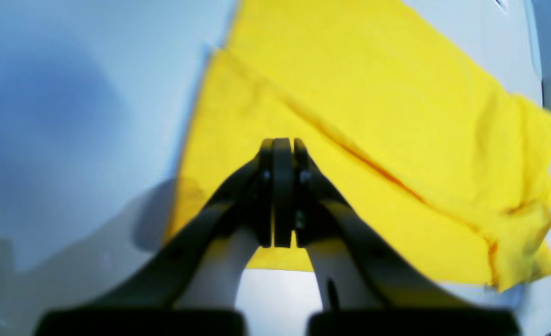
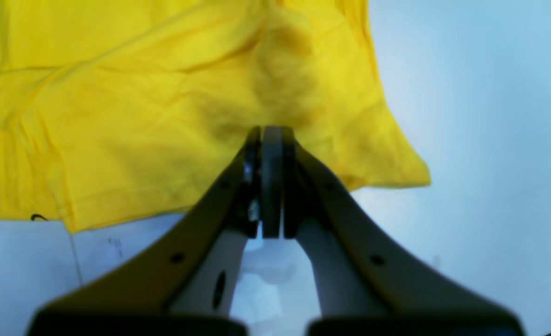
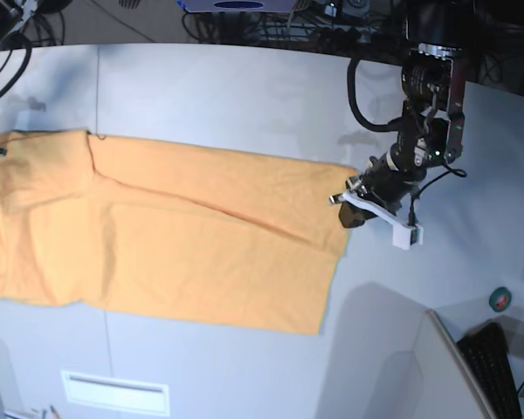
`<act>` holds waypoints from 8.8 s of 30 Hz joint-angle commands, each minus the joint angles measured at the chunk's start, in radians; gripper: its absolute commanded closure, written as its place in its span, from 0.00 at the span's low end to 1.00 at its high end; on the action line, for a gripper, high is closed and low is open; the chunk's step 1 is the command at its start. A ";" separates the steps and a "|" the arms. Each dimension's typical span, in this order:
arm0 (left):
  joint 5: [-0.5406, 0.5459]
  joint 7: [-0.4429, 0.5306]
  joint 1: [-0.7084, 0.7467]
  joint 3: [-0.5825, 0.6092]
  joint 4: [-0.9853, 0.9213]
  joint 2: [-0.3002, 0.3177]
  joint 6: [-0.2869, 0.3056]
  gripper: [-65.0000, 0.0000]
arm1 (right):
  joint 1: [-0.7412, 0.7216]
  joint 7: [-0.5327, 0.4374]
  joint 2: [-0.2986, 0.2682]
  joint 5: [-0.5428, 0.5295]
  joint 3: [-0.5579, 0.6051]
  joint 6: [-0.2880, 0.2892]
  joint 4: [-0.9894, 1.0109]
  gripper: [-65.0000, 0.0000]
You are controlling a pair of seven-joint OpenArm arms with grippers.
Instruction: Layout the t-shirt on the table in an organized manner, then fold the t-shirt properly
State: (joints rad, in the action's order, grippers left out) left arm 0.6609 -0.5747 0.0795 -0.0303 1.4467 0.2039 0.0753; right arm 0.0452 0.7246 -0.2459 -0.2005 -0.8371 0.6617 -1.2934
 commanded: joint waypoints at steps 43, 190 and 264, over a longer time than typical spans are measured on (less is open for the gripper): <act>-0.129 0.068 0.024 0.014 -0.246 0.002 0.002 1.00 | 0.006 -0.228 -0.128 -0.006 0.003 -0.138 0.436 1.00; 0.171 -0.321 -0.393 -0.170 0.082 -0.080 -0.024 1.00 | -0.353 0.283 -0.261 -0.296 -0.047 -0.070 0.125 1.00; 0.033 -0.169 0.207 -0.184 0.084 0.061 -0.018 1.00 | 0.335 -0.061 0.007 -0.297 0.023 -0.271 -0.042 1.00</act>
State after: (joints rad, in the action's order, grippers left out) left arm 0.6960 -0.7670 0.2901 -0.2043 1.5101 0.2516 0.0555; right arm 0.3725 0.6811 -0.2153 -0.4973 -0.8082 0.3943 -1.3224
